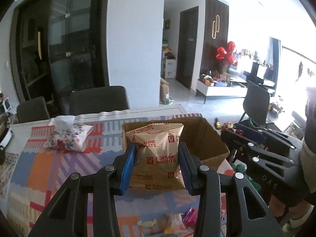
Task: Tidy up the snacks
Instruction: 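Carry both snacks over the cardboard box and open both tools to drop them, then grasp the Denma cake packet with left tool while right tool grasps pink hawthorn packet, then carry both packets over the box and open both tools to release them, then grasp the cheese packet with left tool while right tool grasps red wafer bar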
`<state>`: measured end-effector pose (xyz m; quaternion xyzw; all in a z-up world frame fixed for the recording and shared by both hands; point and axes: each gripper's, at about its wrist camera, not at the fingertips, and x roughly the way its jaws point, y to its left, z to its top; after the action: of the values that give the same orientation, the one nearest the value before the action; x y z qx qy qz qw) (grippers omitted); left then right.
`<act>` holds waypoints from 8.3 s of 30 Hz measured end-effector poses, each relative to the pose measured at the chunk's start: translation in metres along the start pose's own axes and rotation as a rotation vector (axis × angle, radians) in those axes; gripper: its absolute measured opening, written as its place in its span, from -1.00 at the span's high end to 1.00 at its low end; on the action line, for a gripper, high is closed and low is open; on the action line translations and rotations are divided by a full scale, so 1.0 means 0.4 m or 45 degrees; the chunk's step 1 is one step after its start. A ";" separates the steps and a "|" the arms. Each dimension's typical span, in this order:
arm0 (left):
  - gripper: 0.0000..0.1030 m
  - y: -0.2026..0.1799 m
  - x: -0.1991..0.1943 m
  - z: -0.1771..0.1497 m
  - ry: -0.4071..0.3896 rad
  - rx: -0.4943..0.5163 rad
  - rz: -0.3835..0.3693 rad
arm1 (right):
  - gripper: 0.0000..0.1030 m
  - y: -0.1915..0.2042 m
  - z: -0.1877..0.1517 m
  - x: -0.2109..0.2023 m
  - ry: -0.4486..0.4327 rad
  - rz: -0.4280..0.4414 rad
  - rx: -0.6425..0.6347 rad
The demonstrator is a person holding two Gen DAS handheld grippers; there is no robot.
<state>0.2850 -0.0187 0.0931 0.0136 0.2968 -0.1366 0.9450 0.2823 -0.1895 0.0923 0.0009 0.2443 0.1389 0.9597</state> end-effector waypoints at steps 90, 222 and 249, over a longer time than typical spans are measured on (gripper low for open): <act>0.08 -0.079 0.171 -0.419 0.447 0.095 -0.204 | 0.19 0.005 -0.476 0.190 0.625 0.259 0.108; -0.25 -0.138 -0.088 -0.280 0.108 0.111 -0.091 | -0.16 -0.036 -0.269 -0.121 0.165 -0.082 0.079; -0.24 -0.174 0.121 -0.515 0.487 -0.056 -0.135 | -0.16 -0.086 -0.521 -0.069 0.441 -0.104 0.310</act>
<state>0.1895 -0.0757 -0.1000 0.0032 0.4742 -0.1746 0.8629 0.1703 -0.2436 -0.0805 0.0831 0.4204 0.0673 0.9010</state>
